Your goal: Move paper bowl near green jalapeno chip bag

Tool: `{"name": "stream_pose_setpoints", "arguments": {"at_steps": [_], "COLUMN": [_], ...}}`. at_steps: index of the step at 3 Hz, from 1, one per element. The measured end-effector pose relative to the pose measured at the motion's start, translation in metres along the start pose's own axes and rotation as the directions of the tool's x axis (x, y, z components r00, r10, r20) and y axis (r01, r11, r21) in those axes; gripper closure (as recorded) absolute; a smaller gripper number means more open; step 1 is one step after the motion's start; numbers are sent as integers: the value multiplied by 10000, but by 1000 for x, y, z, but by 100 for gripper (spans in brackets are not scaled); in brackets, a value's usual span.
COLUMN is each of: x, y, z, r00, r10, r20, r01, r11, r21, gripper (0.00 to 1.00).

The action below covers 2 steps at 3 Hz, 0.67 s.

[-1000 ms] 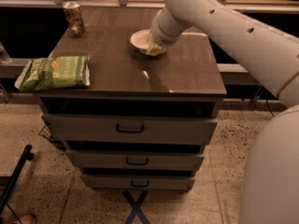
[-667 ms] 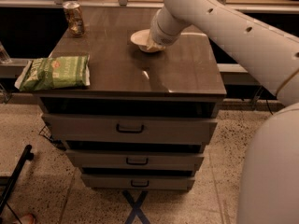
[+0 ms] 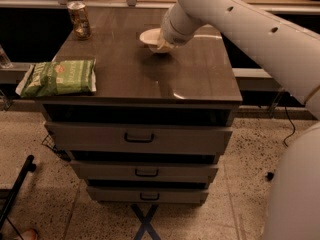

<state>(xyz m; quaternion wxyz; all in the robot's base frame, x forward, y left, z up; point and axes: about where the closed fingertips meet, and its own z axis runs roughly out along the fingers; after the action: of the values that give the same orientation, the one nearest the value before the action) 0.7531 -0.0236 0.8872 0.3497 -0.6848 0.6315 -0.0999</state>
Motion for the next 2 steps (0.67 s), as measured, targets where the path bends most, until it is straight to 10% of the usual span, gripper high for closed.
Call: {"name": "stream_pose_setpoints", "arguments": {"at_steps": [2], "x": [-24], "y": [-22], "z": [-46], "r00": [9902], "r10": [613], "r20": [1258], "r01": [-754], "r11": [9910], "r21": [1105], "gripper": [100]}}
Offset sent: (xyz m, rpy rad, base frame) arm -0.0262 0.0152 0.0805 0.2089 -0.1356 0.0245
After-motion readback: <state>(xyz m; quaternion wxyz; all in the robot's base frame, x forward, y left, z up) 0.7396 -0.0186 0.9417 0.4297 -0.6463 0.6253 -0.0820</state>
